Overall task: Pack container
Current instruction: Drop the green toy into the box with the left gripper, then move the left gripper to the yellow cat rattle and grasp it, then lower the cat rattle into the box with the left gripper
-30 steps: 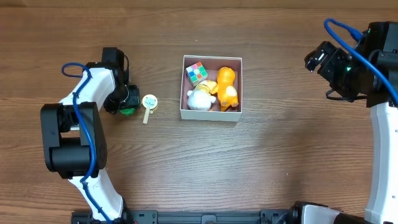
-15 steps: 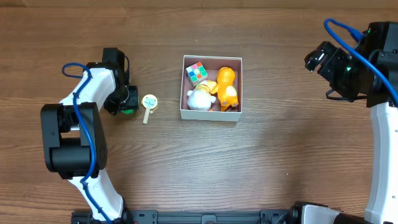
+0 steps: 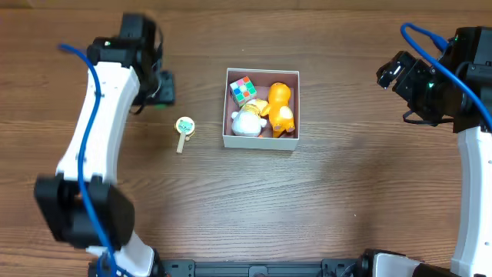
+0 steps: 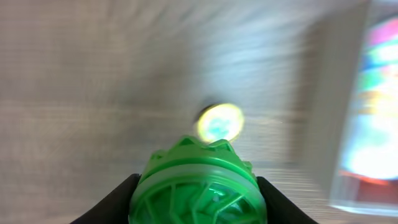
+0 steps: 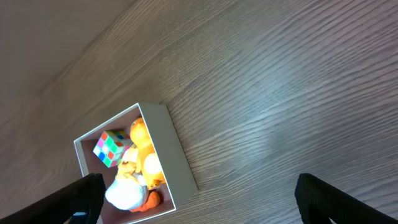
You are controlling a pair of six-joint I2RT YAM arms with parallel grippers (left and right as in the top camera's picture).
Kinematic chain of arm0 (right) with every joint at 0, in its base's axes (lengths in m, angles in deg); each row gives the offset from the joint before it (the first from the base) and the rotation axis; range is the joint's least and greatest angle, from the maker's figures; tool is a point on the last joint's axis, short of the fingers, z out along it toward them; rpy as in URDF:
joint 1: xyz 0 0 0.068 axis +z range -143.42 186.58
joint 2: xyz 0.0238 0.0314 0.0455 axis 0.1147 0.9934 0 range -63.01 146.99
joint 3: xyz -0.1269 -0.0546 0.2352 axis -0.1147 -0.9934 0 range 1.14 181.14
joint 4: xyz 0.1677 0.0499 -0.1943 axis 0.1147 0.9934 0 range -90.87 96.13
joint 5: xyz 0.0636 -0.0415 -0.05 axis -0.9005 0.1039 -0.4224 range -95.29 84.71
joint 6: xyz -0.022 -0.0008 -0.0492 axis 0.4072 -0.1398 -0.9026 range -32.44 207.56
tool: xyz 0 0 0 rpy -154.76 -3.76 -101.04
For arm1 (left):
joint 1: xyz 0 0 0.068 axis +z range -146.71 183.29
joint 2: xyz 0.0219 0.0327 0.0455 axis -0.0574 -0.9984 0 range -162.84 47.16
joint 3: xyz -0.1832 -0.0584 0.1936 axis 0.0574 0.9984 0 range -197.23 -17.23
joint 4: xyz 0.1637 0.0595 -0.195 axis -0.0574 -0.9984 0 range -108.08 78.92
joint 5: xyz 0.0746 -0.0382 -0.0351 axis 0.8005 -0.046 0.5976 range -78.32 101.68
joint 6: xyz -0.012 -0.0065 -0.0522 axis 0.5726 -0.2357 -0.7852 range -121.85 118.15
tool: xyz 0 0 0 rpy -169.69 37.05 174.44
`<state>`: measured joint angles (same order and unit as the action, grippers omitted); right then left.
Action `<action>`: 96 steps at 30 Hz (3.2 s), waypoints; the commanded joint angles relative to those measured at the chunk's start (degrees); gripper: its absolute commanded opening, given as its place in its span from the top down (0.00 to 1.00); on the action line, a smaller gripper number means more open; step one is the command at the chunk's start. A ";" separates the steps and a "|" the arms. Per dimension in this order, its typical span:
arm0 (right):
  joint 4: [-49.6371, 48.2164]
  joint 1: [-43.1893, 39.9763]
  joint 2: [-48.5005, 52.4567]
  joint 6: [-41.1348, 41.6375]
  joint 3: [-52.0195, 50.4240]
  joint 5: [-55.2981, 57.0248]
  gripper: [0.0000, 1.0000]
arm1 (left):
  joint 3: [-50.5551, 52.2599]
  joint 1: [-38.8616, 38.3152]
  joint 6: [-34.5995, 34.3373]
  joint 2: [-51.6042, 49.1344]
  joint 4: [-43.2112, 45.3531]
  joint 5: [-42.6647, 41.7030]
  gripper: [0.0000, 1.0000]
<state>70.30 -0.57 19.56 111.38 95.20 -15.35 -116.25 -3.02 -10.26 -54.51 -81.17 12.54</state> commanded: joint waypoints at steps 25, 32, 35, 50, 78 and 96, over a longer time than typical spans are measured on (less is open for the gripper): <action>-0.33 -0.31 0.17 0.24 0.46 0.09 0.00 | -3.41 -25.79 -17.16 -18.88 18.49 2.56 0.20; -0.33 -0.31 0.17 0.24 0.46 0.09 0.00 | -18.91 -23.02 -4.59 -10.25 -5.40 3.08 0.00; -0.33 -0.31 0.17 0.24 0.46 0.09 0.00 | -22.69 -20.33 -4.68 -4.46 -14.12 5.55 0.00; -0.33 -0.31 0.17 0.24 0.46 0.09 0.00 | 17.66 -1.97 -3.08 -4.59 2.01 -1.86 0.12; -0.33 -0.31 0.17 0.24 0.46 0.09 0.00 | 35.23 -1.97 3.76 -5.42 25.62 0.85 0.96; -0.31 -0.31 0.17 0.24 0.46 0.09 0.00 | 3.13 -17.20 -10.75 -1.03 6.34 -6.43 0.83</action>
<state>70.30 -0.55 19.56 111.38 95.20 -15.38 -116.69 -18.34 -12.73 -53.57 -78.06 6.18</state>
